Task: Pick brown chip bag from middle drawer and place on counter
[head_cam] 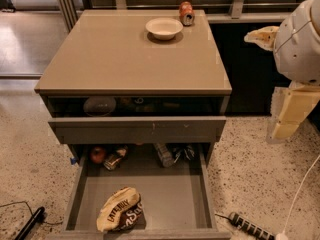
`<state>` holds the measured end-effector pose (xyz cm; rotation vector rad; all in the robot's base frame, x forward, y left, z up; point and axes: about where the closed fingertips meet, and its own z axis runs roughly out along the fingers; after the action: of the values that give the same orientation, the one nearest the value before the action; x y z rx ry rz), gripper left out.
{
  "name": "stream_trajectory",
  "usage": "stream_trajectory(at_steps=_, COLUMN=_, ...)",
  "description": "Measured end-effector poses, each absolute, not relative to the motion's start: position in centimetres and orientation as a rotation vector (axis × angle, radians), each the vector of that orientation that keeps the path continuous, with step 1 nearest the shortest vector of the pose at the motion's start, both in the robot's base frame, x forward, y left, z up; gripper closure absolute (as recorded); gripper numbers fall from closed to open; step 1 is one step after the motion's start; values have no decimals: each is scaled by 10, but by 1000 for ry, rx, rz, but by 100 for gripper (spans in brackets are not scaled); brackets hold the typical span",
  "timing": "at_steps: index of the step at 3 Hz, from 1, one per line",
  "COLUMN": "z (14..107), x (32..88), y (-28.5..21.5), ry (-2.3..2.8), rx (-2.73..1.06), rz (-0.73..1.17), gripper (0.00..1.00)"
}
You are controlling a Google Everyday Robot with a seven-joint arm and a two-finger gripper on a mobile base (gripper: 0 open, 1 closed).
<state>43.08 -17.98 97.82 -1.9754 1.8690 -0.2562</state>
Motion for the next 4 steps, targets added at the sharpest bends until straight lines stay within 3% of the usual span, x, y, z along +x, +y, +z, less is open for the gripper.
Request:
stream_trajectory(at_steps=1, z=963, x=430, y=-175, ry=1742, rx=-1977, rz=66, gripper=0)
stream_trajectory(at_steps=2, z=964, x=425, y=-160, ry=1615, rx=-1982, rz=218, gripper=0)
stream_trajectory(at_steps=4, z=935, x=416, y=-152, ry=1574, rx=-2019, rz=277, gripper=0)
